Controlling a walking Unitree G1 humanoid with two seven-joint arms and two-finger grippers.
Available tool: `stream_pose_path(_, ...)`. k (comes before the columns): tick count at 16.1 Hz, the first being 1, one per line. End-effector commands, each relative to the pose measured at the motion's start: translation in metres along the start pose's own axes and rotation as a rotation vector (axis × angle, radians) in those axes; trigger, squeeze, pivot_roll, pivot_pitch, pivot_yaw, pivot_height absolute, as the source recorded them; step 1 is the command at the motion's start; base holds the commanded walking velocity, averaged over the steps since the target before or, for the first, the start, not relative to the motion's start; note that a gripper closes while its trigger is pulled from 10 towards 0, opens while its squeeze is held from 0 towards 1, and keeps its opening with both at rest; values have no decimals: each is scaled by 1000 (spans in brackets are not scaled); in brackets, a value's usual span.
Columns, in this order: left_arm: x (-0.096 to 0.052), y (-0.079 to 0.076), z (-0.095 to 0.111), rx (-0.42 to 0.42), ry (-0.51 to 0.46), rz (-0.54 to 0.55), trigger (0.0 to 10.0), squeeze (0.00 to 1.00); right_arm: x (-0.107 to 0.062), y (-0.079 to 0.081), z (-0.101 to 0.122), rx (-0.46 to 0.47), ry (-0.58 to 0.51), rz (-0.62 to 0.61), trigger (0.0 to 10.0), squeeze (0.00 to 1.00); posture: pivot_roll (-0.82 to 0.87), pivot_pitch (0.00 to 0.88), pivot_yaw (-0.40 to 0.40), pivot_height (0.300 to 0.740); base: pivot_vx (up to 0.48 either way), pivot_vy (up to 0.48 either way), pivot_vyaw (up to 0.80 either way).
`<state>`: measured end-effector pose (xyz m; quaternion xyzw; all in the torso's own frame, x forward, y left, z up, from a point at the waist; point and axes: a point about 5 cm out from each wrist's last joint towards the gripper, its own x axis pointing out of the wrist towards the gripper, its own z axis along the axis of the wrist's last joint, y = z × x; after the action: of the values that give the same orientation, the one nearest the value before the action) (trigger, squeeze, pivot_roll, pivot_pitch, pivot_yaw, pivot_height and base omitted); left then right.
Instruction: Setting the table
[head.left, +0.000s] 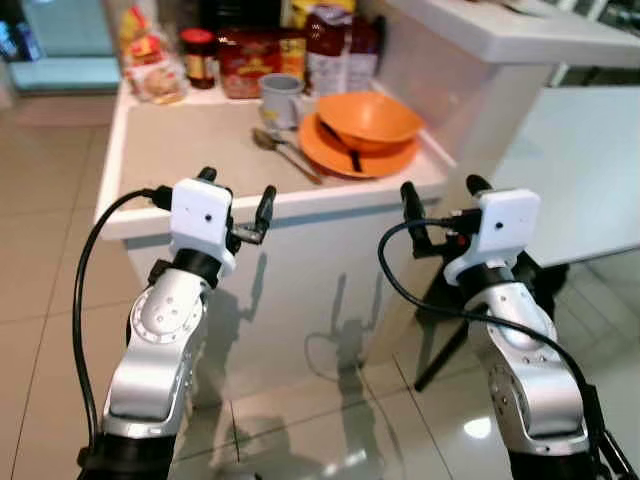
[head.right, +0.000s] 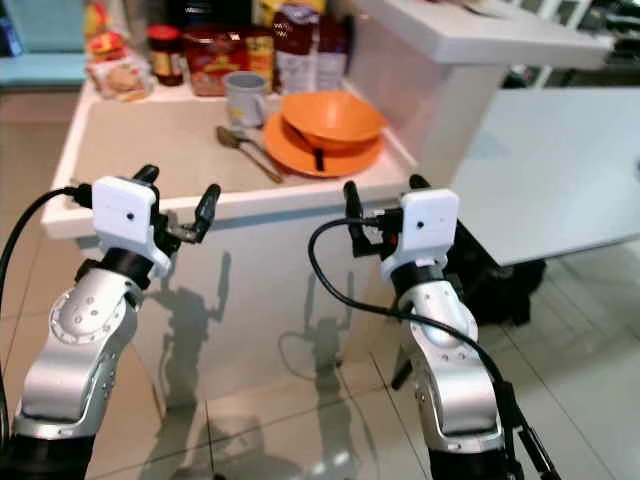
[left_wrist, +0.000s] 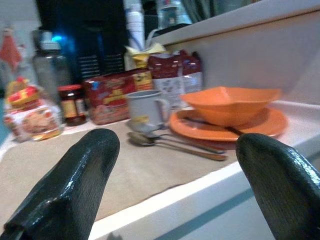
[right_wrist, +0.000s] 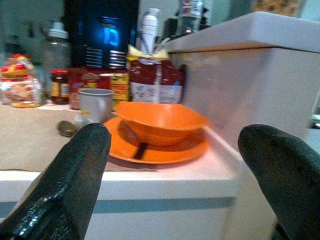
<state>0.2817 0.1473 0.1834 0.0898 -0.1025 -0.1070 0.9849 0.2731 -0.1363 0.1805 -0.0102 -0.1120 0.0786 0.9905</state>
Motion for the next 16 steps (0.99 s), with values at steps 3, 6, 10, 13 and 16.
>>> stream_pose_path(3, 3, -3, 4, -7, -21, -23, 10000, 0, 1, -8, -4, 32, 25, -52, 10000, 0, 88, 0, -77, 740, 0, 0, 0)
stream_pose_path(6, 3, -3, 5, -5, -22, -25, 10000, 0, 1, -8, -4, 42, 25, -54, 10000, 0, 88, 0, -75, 740, 0, 0, 0)
stream_pose_path(10, 4, -3, 5, -6, -23, -29, 10000, 0, 2, -8, -4, 42, 25, -44, 10000, 0, 89, 0, -76, 740, 0, 0, 0)
stream_pose_path(13, 4, -3, 5, -8, -25, -32, 10000, 0, 2, -7, -4, 41, 24, -39, 10000, 0, 90, 0, -76, 740, 0, 0, 0)
stream_pose_path(16, 4, -3, 6, -10, -25, -34, 10000, 0, 2, -6, -4, 41, 23, -36, 10000, 0, 90, 0, -76, 740, 0, 0, 0)
